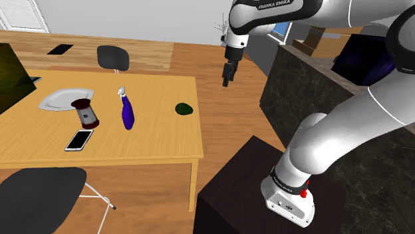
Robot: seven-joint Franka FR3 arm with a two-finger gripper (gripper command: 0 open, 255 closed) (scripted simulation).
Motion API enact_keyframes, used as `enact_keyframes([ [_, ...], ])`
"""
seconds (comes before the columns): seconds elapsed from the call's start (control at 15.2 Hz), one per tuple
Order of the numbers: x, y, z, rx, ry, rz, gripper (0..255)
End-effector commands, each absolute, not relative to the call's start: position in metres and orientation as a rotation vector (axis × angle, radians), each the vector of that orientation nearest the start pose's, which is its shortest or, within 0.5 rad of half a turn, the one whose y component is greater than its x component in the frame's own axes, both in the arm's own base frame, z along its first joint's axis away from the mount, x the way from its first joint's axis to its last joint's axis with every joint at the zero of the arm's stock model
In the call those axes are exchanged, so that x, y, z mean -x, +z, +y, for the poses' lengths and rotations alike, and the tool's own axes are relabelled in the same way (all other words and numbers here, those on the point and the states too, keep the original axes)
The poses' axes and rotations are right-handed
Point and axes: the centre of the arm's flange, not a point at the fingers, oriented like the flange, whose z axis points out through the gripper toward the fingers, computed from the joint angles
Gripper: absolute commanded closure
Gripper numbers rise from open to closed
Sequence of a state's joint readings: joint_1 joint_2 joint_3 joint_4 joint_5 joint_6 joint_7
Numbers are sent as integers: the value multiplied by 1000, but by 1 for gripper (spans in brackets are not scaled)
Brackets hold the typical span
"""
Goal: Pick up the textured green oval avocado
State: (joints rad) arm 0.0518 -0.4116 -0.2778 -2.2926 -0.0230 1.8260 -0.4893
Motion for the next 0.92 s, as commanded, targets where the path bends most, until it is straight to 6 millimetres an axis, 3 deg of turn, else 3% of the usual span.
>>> enact_keyframes([
  [0.0,-429,480,-116,2975,54,-512,0],
  [0.46,-499,416,-142,2870,65,-718,0],
  [0.86,-560,359,-154,2770,74,-886,0],
])
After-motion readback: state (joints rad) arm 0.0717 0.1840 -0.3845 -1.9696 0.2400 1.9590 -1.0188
